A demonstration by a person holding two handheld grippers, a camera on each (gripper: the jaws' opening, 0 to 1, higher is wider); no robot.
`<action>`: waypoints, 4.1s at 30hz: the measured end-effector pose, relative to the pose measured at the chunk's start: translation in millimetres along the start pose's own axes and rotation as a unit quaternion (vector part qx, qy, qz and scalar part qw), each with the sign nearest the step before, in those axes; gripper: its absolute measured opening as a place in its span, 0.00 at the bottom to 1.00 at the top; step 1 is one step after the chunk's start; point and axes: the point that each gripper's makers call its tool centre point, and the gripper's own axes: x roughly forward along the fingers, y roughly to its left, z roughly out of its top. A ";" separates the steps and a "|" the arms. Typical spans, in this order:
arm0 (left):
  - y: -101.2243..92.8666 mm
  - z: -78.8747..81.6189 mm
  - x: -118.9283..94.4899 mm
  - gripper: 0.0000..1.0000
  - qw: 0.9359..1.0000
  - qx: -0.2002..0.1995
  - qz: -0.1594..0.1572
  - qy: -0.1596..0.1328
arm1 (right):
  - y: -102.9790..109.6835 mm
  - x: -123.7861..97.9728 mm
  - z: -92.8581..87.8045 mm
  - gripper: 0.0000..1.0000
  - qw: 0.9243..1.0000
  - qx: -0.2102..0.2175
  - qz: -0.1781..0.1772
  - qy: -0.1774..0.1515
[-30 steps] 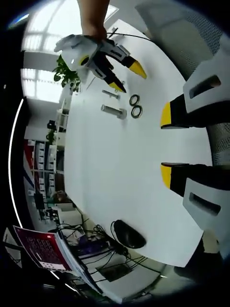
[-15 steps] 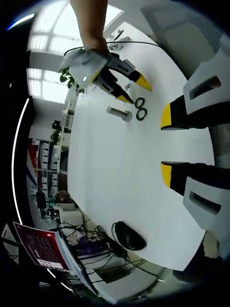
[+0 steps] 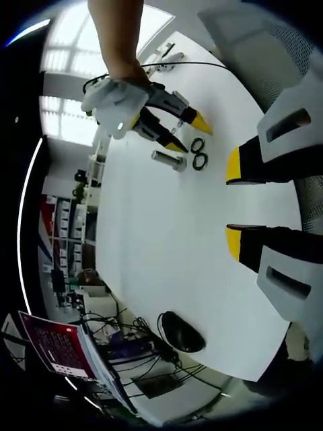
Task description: Place the washer onto the threaded stud by aligning its center hole with the stud, sliding it down to the base, and recovering from edge contact or off-axis alignment until the washer reaches the visible bottom stop.
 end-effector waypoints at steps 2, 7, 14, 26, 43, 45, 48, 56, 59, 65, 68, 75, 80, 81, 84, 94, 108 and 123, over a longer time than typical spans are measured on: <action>0.1 0.3 0.0 0.21 1.000 0.000 0.000 -0.001 | -0.3 -0.1 -0.2 0.36 1.000 -0.002 0.000 0.008; 0.2 2.3 -0.2 0.21 1.000 0.001 0.000 -0.008 | -0.5 -0.6 -0.6 0.35 1.000 -0.004 0.000 0.017; 0.5 2.7 -0.6 0.20 1.000 0.000 0.001 -0.008 | -3.3 -0.4 0.5 0.28 1.000 -0.010 -0.001 0.025; 0.4 4.5 -0.8 0.19 1.000 0.002 0.001 -0.012 | -2.6 -0.2 1.0 0.25 1.000 0.007 -0.009 0.007; -0.9 3.0 -0.7 0.18 1.000 0.000 -0.002 -0.008 | -6.4 -0.2 2.9 0.29 0.999 0.024 -0.006 -0.038; 0.1 4.7 -1.4 0.18 1.000 -0.004 0.000 -0.014 | -5.5 -0.9 3.5 0.28 0.998 0.021 -0.007 -0.056; -0.8 3.9 -1.3 0.18 1.000 -0.002 -0.002 -0.012 | -5.0 -1.4 3.7 0.26 0.997 0.026 -0.011 -0.066; -0.9 4.7 -1.4 0.18 1.000 -0.004 -0.003 -0.015 | -4.0 -1.3 4.5 0.25 0.997 0.034 -0.022 -0.059; -1.2 5.1 -1.5 0.18 1.000 -0.005 -0.004 -0.016 | -3.8 -1.5 4.4 0.25 0.997 0.038 -0.024 -0.059; -1.1 5.2 -1.6 0.17 1.000 -0.005 -0.004 -0.016 | -4.5 -1.7 4.2 0.25 0.996 0.052 -0.025 -0.067; -0.4 5.6 -1.8 0.17 1.000 -0.005 -0.003 -0.017 | -4.5 -1.4 4.5 0.25 0.996 0.056 -0.026 -0.069; -0.5 5.4 -1.7 0.17 1.000 -0.004 -0.002 -0.016 | -3.8 -2.5 2.8 0.25 0.993 0.078 -0.028 -0.080; -0.2 6.6 -2.1 0.17 1.000 -0.004 -0.002 -0.020 | 2.9 -3.3 3.1 0.25 0.992 0.092 -0.016 -0.082; -0.1 6.7 -2.0 0.17 1.000 -0.004 -0.001 -0.021 | 3.3 -3.6 2.6 0.24 0.992 0.091 -0.016 -0.081; 0.1 7.8 -2.2 0.17 1.000 -0.006 -0.001 -0.024 | 2.6 -7.8 4.5 0.24 0.992 0.093 -0.018 -0.086; 0.2 8.5 -2.4 0.17 1.000 -0.005 0.000 -0.026 | -4.3 -35.1 22.1 0.24 0.991 0.081 -0.026 -0.101; 1.5 10.8 -3.0 0.17 0.999 -0.007 0.003 -0.033 | -24.4 -66.7 34.4 0.24 0.991 0.068 -0.058 -0.104; 2.7 12.2 -3.3 0.17 0.999 -0.008 0.006 -0.036 | -52.5 -75.5 28.2 0.24 0.988 0.079 -0.097 -0.092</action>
